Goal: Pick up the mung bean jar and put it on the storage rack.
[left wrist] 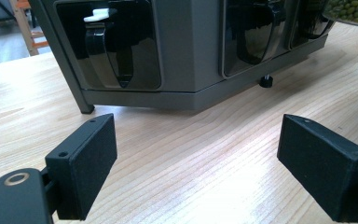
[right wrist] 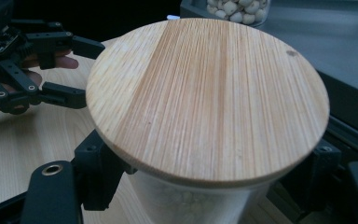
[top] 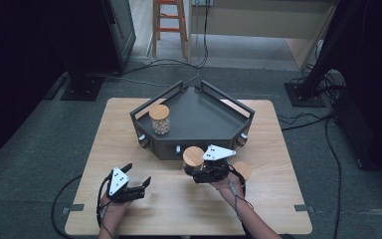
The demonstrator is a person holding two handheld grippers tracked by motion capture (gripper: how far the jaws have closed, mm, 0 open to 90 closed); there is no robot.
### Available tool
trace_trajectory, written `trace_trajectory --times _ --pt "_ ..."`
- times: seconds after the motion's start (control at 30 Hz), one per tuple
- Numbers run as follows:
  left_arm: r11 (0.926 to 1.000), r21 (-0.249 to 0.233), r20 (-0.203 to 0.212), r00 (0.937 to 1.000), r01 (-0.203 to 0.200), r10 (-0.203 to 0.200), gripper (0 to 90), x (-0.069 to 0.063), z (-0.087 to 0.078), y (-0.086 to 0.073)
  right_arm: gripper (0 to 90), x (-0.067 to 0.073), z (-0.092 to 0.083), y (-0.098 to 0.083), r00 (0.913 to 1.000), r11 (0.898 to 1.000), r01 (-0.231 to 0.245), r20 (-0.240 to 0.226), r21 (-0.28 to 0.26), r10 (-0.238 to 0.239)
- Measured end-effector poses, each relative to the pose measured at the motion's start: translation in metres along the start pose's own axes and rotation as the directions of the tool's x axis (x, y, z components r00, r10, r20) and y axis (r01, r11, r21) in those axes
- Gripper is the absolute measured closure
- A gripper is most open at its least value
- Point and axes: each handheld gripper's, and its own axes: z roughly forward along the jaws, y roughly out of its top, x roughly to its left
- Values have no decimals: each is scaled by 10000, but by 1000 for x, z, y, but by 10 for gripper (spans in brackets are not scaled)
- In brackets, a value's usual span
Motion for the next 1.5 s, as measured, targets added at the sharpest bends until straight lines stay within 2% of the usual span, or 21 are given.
trace_trajectory --times 0.1,0.93,1.17,1.5 --pt "9999 71 -40 9999 -103 104 118 0 0 1 253 -2 0 2 10000 10000 -22 -7 -9 22" --pt "9998 172 60 9999 -141 140 118 -1 3 2 253 -11 -2 23 9998 10000 28 200 -26 -28" --pt "9997 147 -106 9997 -200 202 118 -3 2 2 253 -12 -2 29 9995 9999 144 263 7 -144" --pt "9996 224 -53 9999 -158 159 118 -3 3 3 253 -18 -4 36 9996 10000 63 272 0 -62"
